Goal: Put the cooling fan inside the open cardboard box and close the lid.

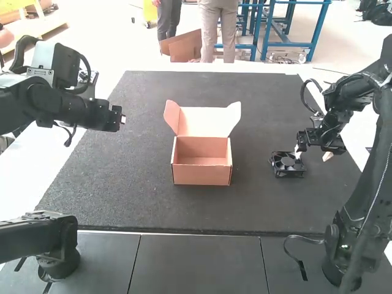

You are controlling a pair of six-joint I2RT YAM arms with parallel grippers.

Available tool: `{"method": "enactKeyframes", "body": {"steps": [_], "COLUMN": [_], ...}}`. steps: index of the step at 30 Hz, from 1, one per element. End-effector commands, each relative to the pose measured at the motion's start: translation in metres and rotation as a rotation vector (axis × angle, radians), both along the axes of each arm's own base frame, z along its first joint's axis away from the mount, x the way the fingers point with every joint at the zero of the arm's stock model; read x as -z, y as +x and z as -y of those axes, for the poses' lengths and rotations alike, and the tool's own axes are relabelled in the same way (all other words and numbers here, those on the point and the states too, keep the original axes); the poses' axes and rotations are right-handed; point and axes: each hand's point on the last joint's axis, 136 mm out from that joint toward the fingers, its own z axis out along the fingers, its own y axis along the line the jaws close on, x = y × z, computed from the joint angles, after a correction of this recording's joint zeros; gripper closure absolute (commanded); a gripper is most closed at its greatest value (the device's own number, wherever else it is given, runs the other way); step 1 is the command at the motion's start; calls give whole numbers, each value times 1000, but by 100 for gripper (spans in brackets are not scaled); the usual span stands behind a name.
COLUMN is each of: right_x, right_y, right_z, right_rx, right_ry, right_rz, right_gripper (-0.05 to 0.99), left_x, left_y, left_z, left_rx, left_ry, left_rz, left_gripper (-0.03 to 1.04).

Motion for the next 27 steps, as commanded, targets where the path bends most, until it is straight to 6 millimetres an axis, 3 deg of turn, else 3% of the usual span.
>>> {"method": "enactKeyframes", "body": {"steps": [1,17,27], "right_x": [-2,5,5], "right_y": [9,4,-10], "right_z": [-7,-1,-2], "right_rx": [-1,20,23], "right_ry": [15,4,12], "right_rz": [13,-16,-72], "right_gripper": [3,3,3], "left_x": [-24,-24,-22], "left_y": [3,3,2], "left_z": [0,0,0], "left_rx": [-8,-5,-6], "left_ry": [-11,-10,-8], "left_rz": [61,61,54], "left_gripper": [4,4,4]}}
